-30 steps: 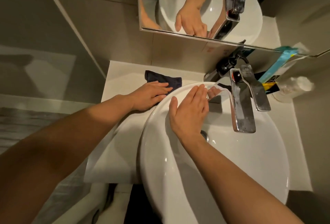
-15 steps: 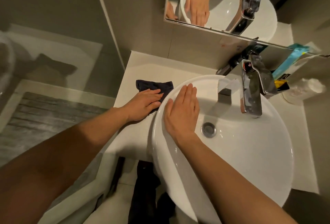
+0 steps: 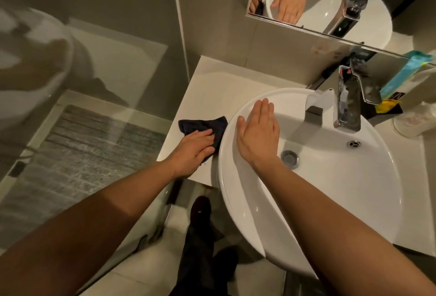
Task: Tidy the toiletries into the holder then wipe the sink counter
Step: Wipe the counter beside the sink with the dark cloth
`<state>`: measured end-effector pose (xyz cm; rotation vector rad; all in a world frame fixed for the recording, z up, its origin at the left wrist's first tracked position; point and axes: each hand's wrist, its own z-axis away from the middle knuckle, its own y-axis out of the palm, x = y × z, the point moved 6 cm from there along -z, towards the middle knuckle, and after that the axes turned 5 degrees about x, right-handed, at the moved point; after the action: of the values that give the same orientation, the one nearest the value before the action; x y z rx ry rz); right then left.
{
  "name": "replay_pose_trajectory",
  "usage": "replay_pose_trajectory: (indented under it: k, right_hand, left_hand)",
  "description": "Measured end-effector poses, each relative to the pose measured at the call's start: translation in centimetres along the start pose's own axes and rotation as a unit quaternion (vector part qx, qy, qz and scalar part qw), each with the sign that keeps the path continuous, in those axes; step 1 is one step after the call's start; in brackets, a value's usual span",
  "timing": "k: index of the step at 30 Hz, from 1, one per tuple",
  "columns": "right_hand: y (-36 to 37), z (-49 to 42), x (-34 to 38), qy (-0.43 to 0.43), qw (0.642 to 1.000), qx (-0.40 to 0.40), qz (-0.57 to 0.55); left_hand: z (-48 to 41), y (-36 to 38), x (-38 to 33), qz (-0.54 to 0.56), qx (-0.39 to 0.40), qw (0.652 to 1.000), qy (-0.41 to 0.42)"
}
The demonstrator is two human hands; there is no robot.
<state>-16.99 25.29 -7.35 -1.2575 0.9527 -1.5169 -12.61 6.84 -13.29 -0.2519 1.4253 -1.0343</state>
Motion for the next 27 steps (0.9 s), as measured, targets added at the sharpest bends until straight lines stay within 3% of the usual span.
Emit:
replay_pose_trajectory:
  k: [18,25,27]
  right_hand:
    - [1.6,7.3,2.6,-0.057,0.997,0.035,-0.025]
    - [1.4,8.3,2.4,-0.066,0.996,0.056,-0.019]
    - [1.2,8.6,2.3,-0.071,0.995,0.063,-0.014]
  left_hand:
    - [8.5,4.3,-2.3,0.019,-0.086,0.994,-0.067]
    - [11.0,4.6,-4.0,0.056,-0.047,0.991,-0.112]
    - [12.0,4.4,-4.7,0.120,-0.031,0.982,-0.140]
